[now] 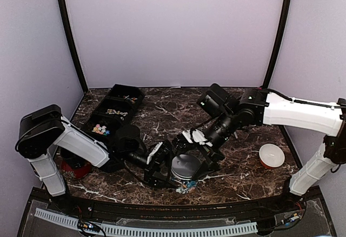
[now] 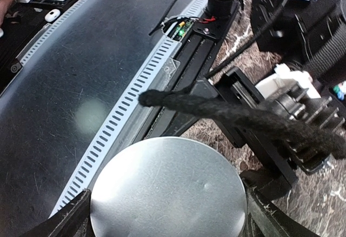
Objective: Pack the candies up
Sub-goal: Rotate the box lid from the packing box.
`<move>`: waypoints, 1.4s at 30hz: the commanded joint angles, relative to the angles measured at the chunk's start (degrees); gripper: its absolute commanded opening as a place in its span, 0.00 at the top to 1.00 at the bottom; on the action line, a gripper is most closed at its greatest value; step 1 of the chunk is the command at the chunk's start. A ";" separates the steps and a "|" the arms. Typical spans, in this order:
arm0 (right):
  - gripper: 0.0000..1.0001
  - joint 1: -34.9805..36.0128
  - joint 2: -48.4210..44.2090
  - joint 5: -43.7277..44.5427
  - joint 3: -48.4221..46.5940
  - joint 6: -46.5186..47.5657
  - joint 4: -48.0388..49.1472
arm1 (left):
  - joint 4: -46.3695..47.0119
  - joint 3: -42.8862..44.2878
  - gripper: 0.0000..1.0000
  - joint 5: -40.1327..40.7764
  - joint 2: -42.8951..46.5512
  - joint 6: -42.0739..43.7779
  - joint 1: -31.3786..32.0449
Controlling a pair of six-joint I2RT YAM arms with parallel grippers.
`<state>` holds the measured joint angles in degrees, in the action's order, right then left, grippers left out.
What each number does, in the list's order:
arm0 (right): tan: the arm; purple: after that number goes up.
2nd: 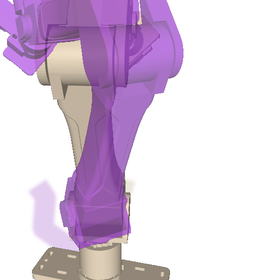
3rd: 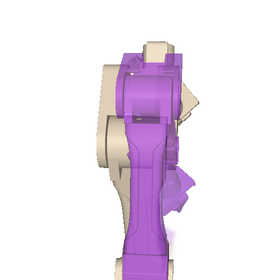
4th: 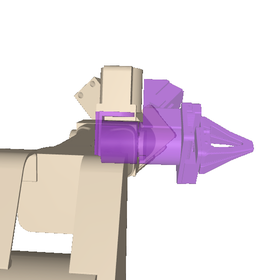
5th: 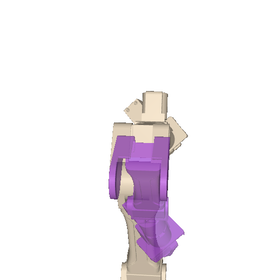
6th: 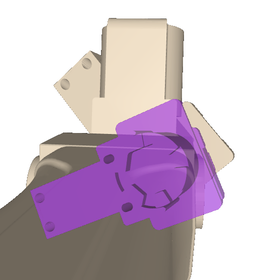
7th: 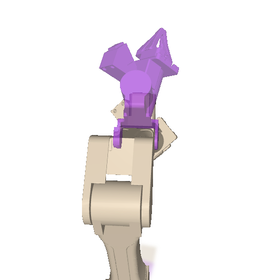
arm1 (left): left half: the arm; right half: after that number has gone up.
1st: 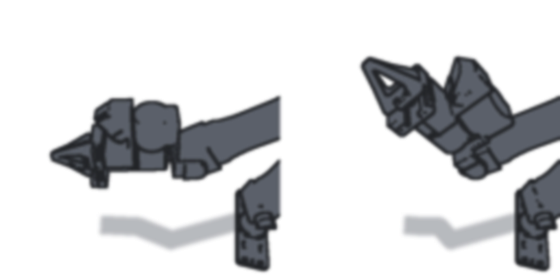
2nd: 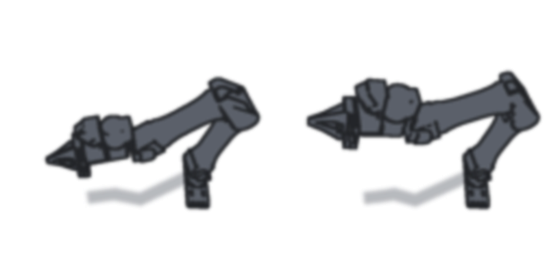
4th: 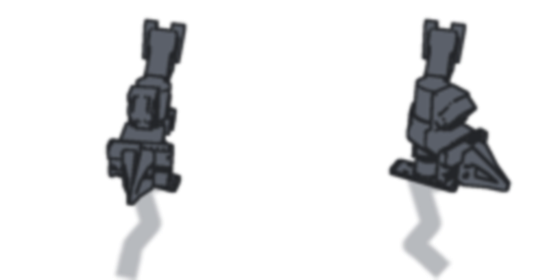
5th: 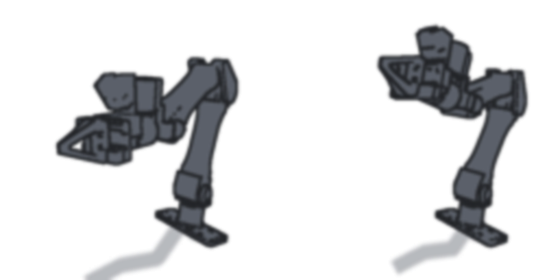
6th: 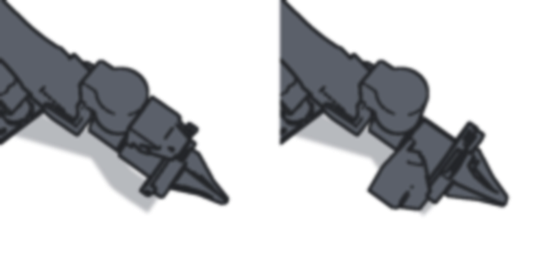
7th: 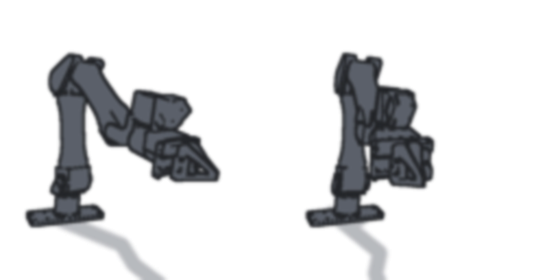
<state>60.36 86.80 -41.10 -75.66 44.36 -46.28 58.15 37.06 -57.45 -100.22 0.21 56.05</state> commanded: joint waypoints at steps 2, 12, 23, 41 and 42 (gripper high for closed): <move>0.15 0.29 0.67 4.43 0.89 -11.22 7.00 | 0.18 -0.94 0.33 18.05 4.60 0.86 -0.50; 0.17 0.20 -0.79 16.56 3.67 -24.62 14.26 | 3.06 -3.90 0.33 31.69 6.26 0.05 -0.42; 0.20 0.29 -0.58 23.03 3.73 -32.58 16.29 | 6.38 -5.56 0.33 39.39 6.79 -0.16 -0.42; 0.02 -1.82 -4.66 24.89 6.02 -31.70 18.22 | 10.95 -8.01 0.32 35.72 6.68 1.73 -0.42; 0.02 -2.04 -5.14 25.06 6.05 -31.68 18.20 | 11.12 -8.16 0.33 35.48 6.62 1.85 -0.42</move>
<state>59.44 84.64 -16.69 -70.39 13.69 -28.62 62.08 29.47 -21.98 -96.55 2.28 56.10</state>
